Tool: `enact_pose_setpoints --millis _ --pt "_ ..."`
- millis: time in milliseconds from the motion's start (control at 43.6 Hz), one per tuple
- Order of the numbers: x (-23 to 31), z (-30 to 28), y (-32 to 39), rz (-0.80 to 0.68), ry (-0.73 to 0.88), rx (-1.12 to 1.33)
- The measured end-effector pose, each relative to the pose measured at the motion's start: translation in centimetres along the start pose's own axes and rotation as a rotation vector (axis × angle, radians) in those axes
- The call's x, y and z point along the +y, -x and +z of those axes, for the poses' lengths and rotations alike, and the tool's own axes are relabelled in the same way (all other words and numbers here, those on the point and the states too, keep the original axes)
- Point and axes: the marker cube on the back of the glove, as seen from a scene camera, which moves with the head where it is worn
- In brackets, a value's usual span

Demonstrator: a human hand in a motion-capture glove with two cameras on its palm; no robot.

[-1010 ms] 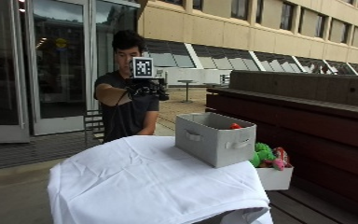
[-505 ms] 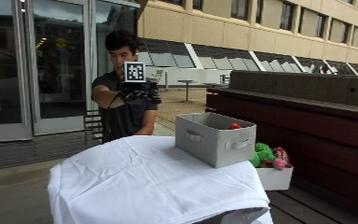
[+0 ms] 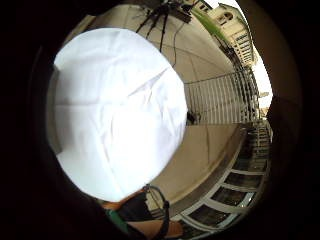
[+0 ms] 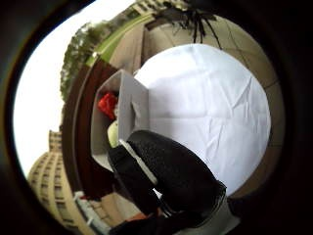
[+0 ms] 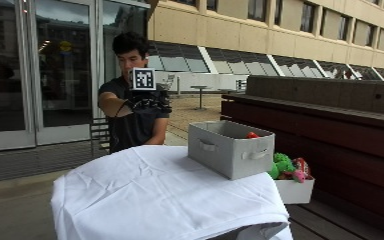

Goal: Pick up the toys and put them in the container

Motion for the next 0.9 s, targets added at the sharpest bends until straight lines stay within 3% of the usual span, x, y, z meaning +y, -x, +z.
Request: enact_pose_setpoints --millis 138,275,436,574,757,895 --pt "-0.1 0.2 0.3 0.073 0.026 -0.003" --pt "-0.7 0.6 -0.2 -0.003 -0.052 0.011" --pt "-0.3 0.5 -0.1 -0.015 -0.026 0.01" --pt "0.2 0.3 0.2 0.063 0.032 0.018" --pt "0.1 0.4 0.0 -0.019 -0.013 0.013" --pt "1.3 -0.1 1.3 0.241 0.099 0.018"
